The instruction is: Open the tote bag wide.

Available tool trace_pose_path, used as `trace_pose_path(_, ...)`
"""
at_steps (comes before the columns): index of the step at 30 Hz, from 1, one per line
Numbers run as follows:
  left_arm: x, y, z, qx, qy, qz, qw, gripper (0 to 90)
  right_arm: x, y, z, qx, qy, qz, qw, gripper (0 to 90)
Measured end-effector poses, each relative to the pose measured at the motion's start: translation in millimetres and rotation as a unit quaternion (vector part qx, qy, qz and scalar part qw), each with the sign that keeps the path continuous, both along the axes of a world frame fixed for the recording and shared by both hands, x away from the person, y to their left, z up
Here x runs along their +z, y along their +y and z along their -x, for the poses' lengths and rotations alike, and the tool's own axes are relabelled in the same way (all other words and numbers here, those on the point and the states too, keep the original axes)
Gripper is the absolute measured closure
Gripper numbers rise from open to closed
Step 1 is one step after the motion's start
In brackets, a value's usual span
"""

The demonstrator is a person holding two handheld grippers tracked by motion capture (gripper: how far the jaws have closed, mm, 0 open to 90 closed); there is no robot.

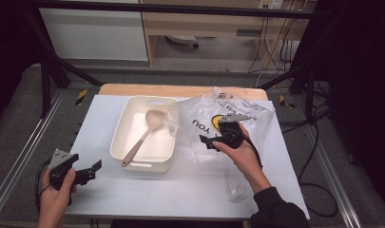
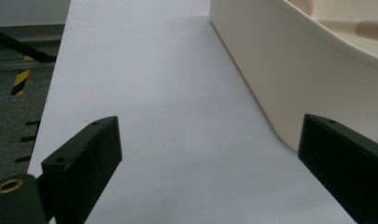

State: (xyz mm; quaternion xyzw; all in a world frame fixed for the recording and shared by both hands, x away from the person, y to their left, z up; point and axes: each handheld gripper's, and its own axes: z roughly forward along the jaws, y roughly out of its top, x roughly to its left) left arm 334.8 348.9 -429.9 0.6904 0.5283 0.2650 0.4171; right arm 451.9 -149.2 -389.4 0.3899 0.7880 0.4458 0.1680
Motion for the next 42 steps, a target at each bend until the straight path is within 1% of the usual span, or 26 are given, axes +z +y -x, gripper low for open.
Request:
trace_pose_path(5, 0.1, -0.3, 0.3, -0.001, -0.001, 0.000, 1.0000, 5.8, -18.1, 4.1, -7.9, 0.010, 0.013, 0.019, 0.9997, 8.7)
trace_pose_path(8, -0.1, -0.4, 0.5, -0.002, -0.001, 0.000, 1.0000, 5.8, -25.8, 5.2, -11.0, 0.010, 0.016, 0.038, 0.9991, 8.4)
trace_pose_path(12, 0.0, -0.6, 0.5, -0.004, -0.001, 0.002, 1.0000, 5.8, -35.3, 3.9, -15.0, 0.009, 0.029, 0.047, 0.9984, 8.0)
trace_pose_path(15, -0.1, -0.7, 0.3, -0.003, 0.000, 0.002, 1.0000, 5.8, -41.7, 2.2, -17.1, 0.008, 0.034, 0.045, 0.9984, 7.6)
trace_pose_path(16, -0.1, -0.7, 0.3, -0.003, 0.000, 0.002, 1.0000, 5.8, -43.4, 1.6, -17.4, 0.007, 0.036, 0.047, 0.9982, 7.5)
trace_pose_path(22, -0.2, -1.1, 0.3, -0.005, 0.000, 0.002, 1.0000, 5.8, -49.4, 1.7, -16.0, 0.009, 0.039, 0.051, 0.9979, 6.2)
trace_pose_path(25, -0.3, -1.2, 0.3, -0.005, 0.001, 0.002, 1.0000, 5.8, -53.9, 4.0, -14.8, 0.011, 0.041, 0.058, 0.9974, 6.0)
trace_pose_path(26, -0.3, -1.2, 0.3, -0.005, 0.001, 0.002, 1.0000, 5.7, -55.6, 4.2, -14.8, 0.013, 0.041, 0.064, 0.9970, 5.8)
trace_pose_path(30, -0.6, -1.5, 0.0, -0.006, 0.002, 0.002, 1.0000, 5.8, -62.2, 6.5, -15.1, 0.016, 0.050, 0.076, 0.9957, 5.4)
trace_pose_path(34, -0.6, -1.7, 0.0, -0.007, 0.002, 0.002, 1.0000, 5.8, -67.0, 8.4, -14.9, 0.020, 0.054, 0.084, 0.9948, 4.9)
trace_pose_path(39, -0.6, -1.9, 0.0, -0.008, 0.003, 0.002, 1.0000, 5.8, -70.3, 11.4, -12.4, 0.023, 0.053, 0.092, 0.9941, 4.7)
trace_pose_path(42, -0.6, -2.0, 0.2, -0.008, 0.003, 0.002, 1.0000, 5.8, -71.9, 12.5, -11.5, 0.023, 0.048, 0.096, 0.9939, 4.5)
